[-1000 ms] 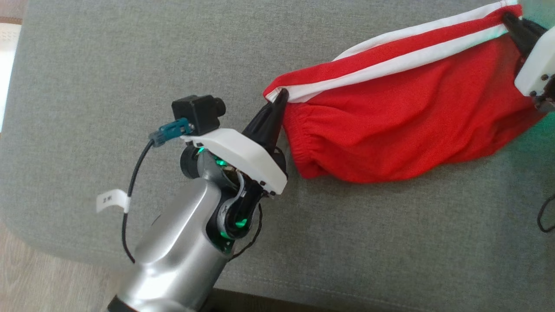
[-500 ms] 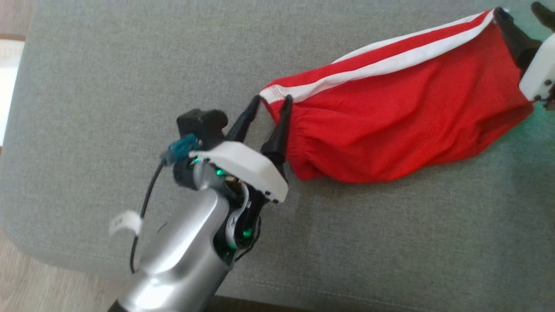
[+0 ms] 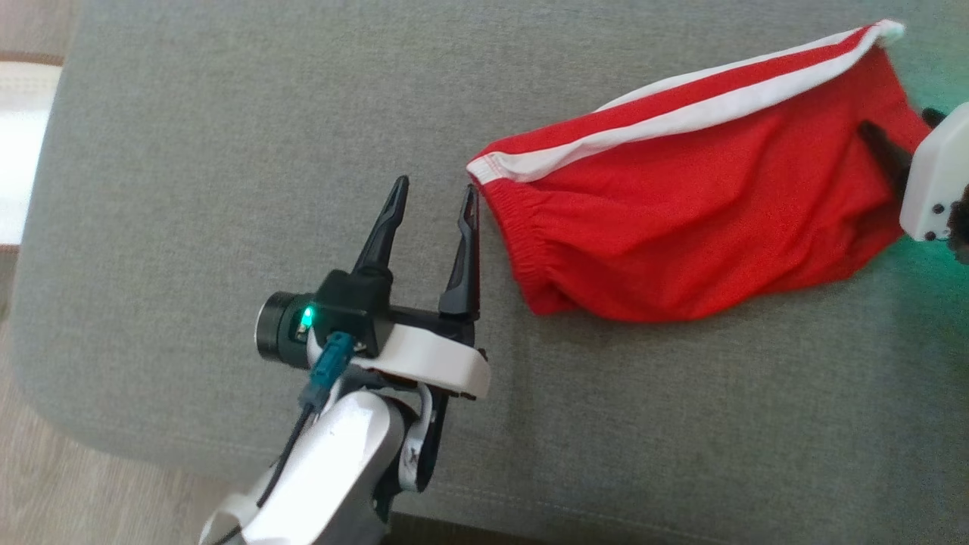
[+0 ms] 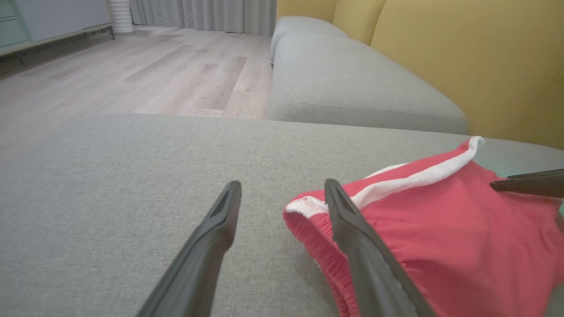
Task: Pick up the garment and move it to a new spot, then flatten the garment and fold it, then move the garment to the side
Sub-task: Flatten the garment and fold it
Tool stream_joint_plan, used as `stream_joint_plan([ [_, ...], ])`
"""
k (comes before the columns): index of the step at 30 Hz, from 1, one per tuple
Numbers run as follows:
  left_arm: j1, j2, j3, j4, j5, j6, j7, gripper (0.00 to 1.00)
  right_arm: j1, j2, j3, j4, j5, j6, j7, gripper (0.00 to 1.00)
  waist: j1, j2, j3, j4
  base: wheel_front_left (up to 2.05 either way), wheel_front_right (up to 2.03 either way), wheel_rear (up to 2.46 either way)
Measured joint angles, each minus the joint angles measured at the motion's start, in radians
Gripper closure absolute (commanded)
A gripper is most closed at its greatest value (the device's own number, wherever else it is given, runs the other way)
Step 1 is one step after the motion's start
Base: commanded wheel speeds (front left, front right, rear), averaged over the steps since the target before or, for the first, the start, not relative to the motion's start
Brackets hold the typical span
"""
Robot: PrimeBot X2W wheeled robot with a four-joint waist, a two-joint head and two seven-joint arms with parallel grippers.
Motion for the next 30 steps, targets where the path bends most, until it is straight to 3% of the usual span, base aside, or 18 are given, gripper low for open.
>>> stream_joint_plan([
  [4,0.014,-0.023,0.009,-0.006,0.047,-0.002,0.0,0.0,-0.004,0.029,-0.028,0.025,-0.034,0.0,0.012,0.0,0.0,0.0,0.01,0.019,0.0,0.0,0.0],
  [5,0.025,-0.028,0.012,-0.007,0.055,-0.009,0.0,0.0,-0.005,0.037,-0.035,0.026,-0.032,0.0,0.011,0.55,0.0,0.0,0.01,0.022,0.0,0.0,0.0],
  [6,0.037,-0.032,0.016,-0.006,0.061,-0.014,0.0,0.0,-0.005,0.049,-0.043,0.03,-0.03,0.0,0.007,1.0,0.0,0.0,0.007,0.024,0.0,0.0,0.0],
  [11,0.091,-0.039,0.075,0.013,0.091,-0.03,0.0,0.0,0.003,0.128,-0.059,0.061,0.022,0.0,-0.043,1.0,0.0,0.0,-0.021,0.005,0.0,0.0,0.0],
  [15,0.137,-0.034,0.113,0.012,0.122,-0.056,0.0,0.0,0.035,0.145,-0.098,0.08,0.054,0.0,-0.074,1.0,0.0,0.0,-0.056,-0.033,0.0,0.0,0.0],
  [20,0.209,-0.029,0.141,0.008,0.15,-0.095,0.0,0.0,0.079,0.119,-0.214,0.104,0.06,0.0,-0.116,1.0,0.0,0.0,-0.098,-0.077,0.0,0.0,0.0],
  [25,0.242,-0.035,0.171,0.002,0.166,-0.126,0.0,0.0,0.092,0.054,-0.318,0.124,0.06,0.0,-0.165,1.0,0.0,0.0,-0.109,-0.088,0.0,0.0,0.0],
  [30,0.261,-0.058,0.196,0.006,0.173,-0.152,0.0,0.0,0.091,0.05,-0.317,0.094,0.063,0.0,-0.181,1.0,0.0,0.0,-0.109,-0.082,0.0,0.0,0.0],
])
